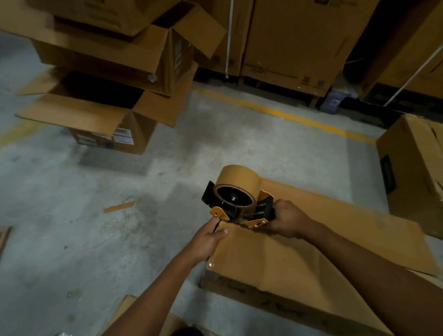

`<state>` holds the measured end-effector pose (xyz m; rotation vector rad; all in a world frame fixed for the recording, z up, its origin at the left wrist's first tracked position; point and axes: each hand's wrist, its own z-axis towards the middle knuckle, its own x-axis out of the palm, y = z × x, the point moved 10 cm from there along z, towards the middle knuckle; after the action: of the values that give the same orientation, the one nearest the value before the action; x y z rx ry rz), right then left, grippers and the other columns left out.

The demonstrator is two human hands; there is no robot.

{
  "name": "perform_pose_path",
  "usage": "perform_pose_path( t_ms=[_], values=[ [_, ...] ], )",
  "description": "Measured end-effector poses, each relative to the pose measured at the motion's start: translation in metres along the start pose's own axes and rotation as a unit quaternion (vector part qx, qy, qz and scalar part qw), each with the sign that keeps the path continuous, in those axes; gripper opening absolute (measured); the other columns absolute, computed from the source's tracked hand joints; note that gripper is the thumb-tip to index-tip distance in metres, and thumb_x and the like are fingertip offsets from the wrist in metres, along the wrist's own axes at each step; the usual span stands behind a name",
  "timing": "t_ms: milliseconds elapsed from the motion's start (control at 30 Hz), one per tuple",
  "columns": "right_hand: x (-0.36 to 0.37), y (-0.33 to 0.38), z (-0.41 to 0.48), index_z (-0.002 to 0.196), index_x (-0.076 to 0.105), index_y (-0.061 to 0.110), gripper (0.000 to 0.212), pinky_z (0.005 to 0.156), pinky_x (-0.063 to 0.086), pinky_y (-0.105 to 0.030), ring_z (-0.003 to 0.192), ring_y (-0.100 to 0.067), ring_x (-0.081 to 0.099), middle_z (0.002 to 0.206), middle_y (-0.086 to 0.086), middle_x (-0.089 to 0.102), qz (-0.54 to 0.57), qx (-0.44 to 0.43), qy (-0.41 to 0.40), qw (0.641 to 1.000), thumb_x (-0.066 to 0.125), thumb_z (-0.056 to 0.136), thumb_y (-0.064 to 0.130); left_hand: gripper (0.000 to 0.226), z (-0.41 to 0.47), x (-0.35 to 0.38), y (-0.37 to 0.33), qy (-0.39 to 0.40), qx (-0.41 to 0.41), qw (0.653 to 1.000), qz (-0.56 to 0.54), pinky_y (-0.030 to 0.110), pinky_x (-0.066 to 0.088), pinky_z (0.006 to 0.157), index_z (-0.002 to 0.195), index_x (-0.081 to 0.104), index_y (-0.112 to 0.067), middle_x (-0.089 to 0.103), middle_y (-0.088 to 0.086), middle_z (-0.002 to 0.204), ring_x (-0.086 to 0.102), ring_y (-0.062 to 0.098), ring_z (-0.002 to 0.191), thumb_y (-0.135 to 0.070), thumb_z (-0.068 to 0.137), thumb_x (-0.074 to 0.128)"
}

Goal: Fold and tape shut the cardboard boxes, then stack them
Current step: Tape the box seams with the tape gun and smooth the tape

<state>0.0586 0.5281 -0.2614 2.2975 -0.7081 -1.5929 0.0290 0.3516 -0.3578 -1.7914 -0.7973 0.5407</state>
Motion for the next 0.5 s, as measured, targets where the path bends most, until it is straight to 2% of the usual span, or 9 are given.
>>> perform_pose_path(
  t_ms=[67, 167, 233, 300, 400, 433, 500],
  values=[
    [-0.001, 0.001, -0.001, 0.081, 0.072, 0.019, 0.021, 0.064, 0.045, -0.029, 0.066, -0.013, 0.059, 0.07, 0.0, 0.066, -0.012, -0.008, 0.001, 1.0, 0.075, 0.083, 0.039, 0.021, 0.002, -0.001, 0.003, -0.003, -0.007, 1.0, 0.001, 0.04, 0.052, 0.091, 0.119, 0.059, -0.025, 0.07, 0.002, 0.109, 0.067, 0.023, 0.104, -0.026, 0.098, 0.056],
    [0.001, -0.01, -0.004, 0.07, 0.069, 0.024, 0.018, 0.068, 0.053, -0.03, 0.063, -0.01, 0.065, 0.061, 0.006, 0.068, 0.008, -0.001, 0.008, 1.0, 0.065, 0.074, 0.042, 0.015, 0.003, 0.0, 0.003, 0.0, -0.016, 1.0, 0.003, 0.035, 0.05, 0.086, 0.113, 0.06, -0.024, 0.067, 0.001, 0.101, 0.065, 0.02, 0.098, -0.016, 0.102, 0.052],
    [0.001, -0.023, -0.008, 0.066, 0.068, 0.024, 0.012, 0.07, 0.057, -0.032, 0.059, -0.007, 0.067, 0.058, 0.007, 0.069, 0.014, 0.006, 0.014, 1.0, 0.066, 0.074, 0.034, 0.028, 0.002, 0.002, 0.001, 0.009, -0.015, 1.0, 0.0, 0.03, 0.049, 0.086, 0.128, 0.055, -0.02, 0.066, 0.0, 0.107, 0.063, 0.021, 0.104, -0.018, 0.1, 0.053],
    [-0.004, -0.037, -0.015, 0.065, 0.068, 0.023, 0.014, 0.071, 0.057, -0.033, 0.058, -0.007, 0.066, 0.06, 0.004, 0.071, 0.007, 0.013, 0.014, 1.0, 0.071, 0.079, 0.024, 0.049, 0.002, 0.003, -0.001, 0.012, 0.0, 1.0, 0.001, 0.025, 0.047, 0.088, 0.146, 0.042, -0.021, 0.063, -0.001, 0.119, 0.061, 0.017, 0.11, -0.019, 0.099, 0.054],
    [-0.01, -0.058, -0.03, 0.071, 0.071, 0.021, 0.013, 0.068, 0.055, -0.032, 0.06, -0.011, 0.067, 0.065, -0.001, 0.072, -0.003, 0.025, 0.004, 1.0, 0.076, 0.082, 0.026, 0.065, 0.002, 0.004, -0.004, 0.017, 0.014, 1.0, 0.008, 0.016, 0.043, 0.096, 0.155, 0.012, -0.025, 0.04, -0.004, 0.149, 0.055, -0.007, 0.116, -0.005, 0.103, 0.045],
    [-0.011, -0.063, -0.033, 0.074, 0.072, 0.019, 0.012, 0.068, 0.055, -0.033, 0.06, -0.011, 0.067, 0.065, -0.001, 0.072, 0.002, 0.029, 0.002, 1.0, 0.076, 0.082, 0.027, 0.066, -0.001, 0.006, -0.009, 0.021, 0.024, 0.998, 0.045, 0.015, 0.04, 0.101, 0.156, 0.006, -0.024, 0.029, -0.008, 0.154, 0.05, -0.009, 0.122, -0.007, 0.104, 0.043],
    [-0.012, -0.066, -0.037, 0.078, 0.074, 0.018, 0.012, 0.068, 0.056, -0.033, 0.061, -0.012, 0.067, 0.066, -0.002, 0.073, 0.005, 0.03, 0.0, 1.0, 0.077, 0.081, 0.029, 0.063, -0.007, 0.008, -0.021, 0.02, 0.048, 0.977, 0.205, 0.024, 0.028, 0.115, 0.157, -0.004, -0.024, 0.008, -0.014, 0.159, 0.028, 0.003, 0.144, -0.024, 0.109, 0.036]
  ],
)
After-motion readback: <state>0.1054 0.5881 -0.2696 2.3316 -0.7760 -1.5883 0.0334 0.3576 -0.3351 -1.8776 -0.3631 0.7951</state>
